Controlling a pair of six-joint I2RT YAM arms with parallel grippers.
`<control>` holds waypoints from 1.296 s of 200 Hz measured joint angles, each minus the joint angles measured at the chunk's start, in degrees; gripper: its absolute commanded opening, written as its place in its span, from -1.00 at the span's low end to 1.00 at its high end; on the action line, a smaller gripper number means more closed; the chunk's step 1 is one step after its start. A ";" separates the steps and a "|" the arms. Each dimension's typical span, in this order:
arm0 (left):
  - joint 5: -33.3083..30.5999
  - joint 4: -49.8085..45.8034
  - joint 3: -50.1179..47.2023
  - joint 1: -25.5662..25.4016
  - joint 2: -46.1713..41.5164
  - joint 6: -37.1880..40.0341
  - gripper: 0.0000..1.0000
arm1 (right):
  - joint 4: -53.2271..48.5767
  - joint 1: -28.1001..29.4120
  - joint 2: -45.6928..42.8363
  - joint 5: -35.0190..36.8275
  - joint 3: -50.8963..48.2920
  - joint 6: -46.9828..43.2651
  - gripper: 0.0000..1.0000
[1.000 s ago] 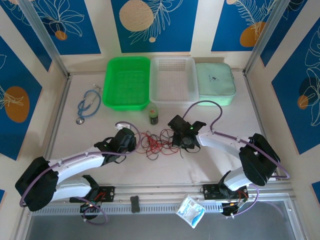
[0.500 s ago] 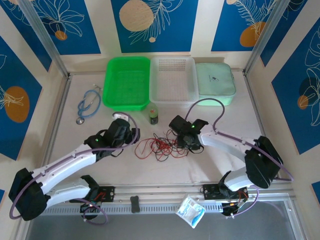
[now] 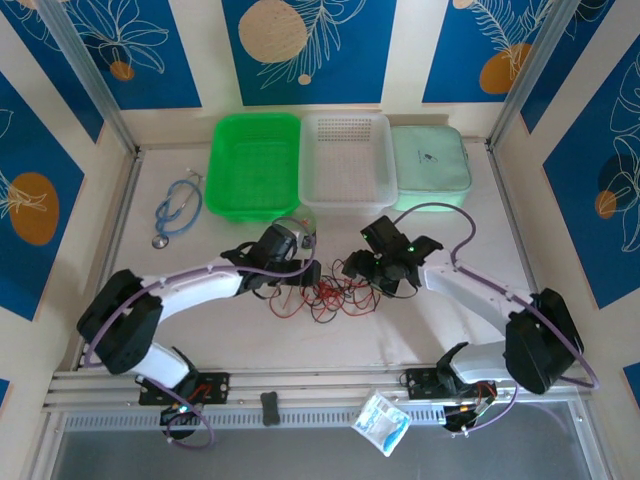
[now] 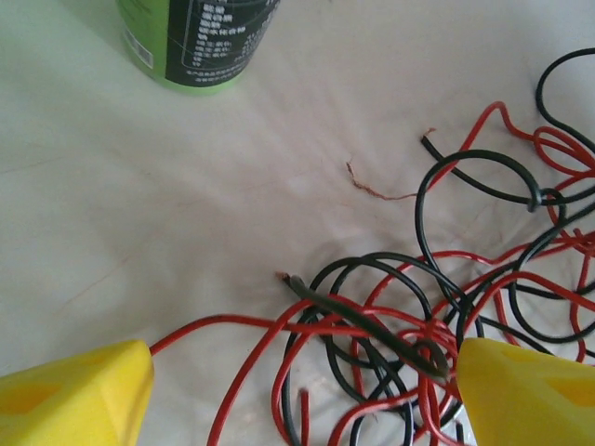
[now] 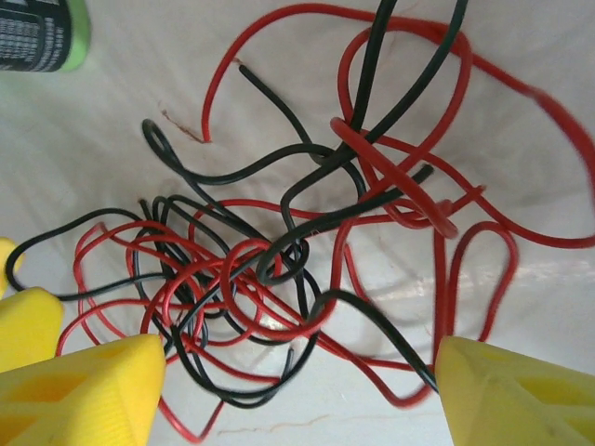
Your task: Untangle the cables
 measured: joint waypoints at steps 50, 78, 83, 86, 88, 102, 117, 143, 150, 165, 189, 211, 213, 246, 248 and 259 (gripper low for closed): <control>0.59 5.22 0.44 -0.04 5.53 -2.75 0.48 | 4.55 0.33 8.68 -0.42 -0.04 2.47 0.38; 1.90 7.30 0.00 -0.15 7.72 -4.81 -0.15 | 6.19 0.61 10.43 -0.22 -0.57 2.73 -0.08; 2.10 7.58 -0.22 -0.20 7.85 -4.52 -0.30 | 6.29 0.66 10.45 -0.17 -0.74 3.26 -0.18; 2.10 7.74 -0.39 -0.20 7.85 -4.98 -0.40 | 6.34 0.66 10.45 0.00 -0.83 2.80 -0.27; 2.21 7.85 -0.52 -0.20 7.85 -4.52 -0.47 | 6.34 0.66 10.45 0.04 -0.85 3.10 -0.31; 2.29 8.09 -1.29 -0.24 7.78 -4.81 -0.81 | 6.45 0.63 10.34 0.72 -1.09 2.97 -0.67; 1.66 7.37 -1.99 -0.26 7.08 -4.83 -1.00 | 6.49 0.26 9.60 1.31 -1.75 2.10 -0.97; -1.90 2.40 -2.43 -0.24 1.05 -3.41 -1.00 | 6.73 -1.40 5.40 2.32 -4.28 0.59 -1.00; -3.04 1.09 -2.40 -0.26 -1.33 -2.93 -1.00 | 7.19 -1.92 3.74 2.34 -5.09 0.22 -1.00; -5.27 -1.73 -2.23 -0.48 -7.06 -1.53 -1.00 | 9.55 -2.99 -0.04 1.40 -6.86 -0.90 -1.00; -9.51 -6.45 -1.22 -0.48 -15.37 0.61 -1.00 | 16.33 -4.28 -6.10 -2.56 -10.32 -3.56 -1.00; -11.82 -9.53 -1.14 -0.52 -21.99 3.13 -0.88 | 23.69 -4.81 -10.43 -7.02 -13.46 -6.08 -1.00; -11.89 -9.77 -1.16 -0.52 -22.56 3.39 -0.87 | 24.04 -4.83 -10.62 -7.19 -13.64 -6.23 -1.00; -14.51 -10.97 -4.46 -0.46 -29.29 5.03 -0.79 | 29.94 -4.85 -13.07 -9.31 -16.57 -8.00 -1.00; -14.64 -11.02 -4.70 -0.46 -29.40 5.03 -0.79 | 30.16 -4.92 -13.07 -9.29 -16.76 -8.09 -1.00; -15.34 -11.37 -6.97 -0.35 -29.44 4.92 -0.78 | 30.73 -5.11 -12.70 -9.14 -18.10 -8.24 -1.00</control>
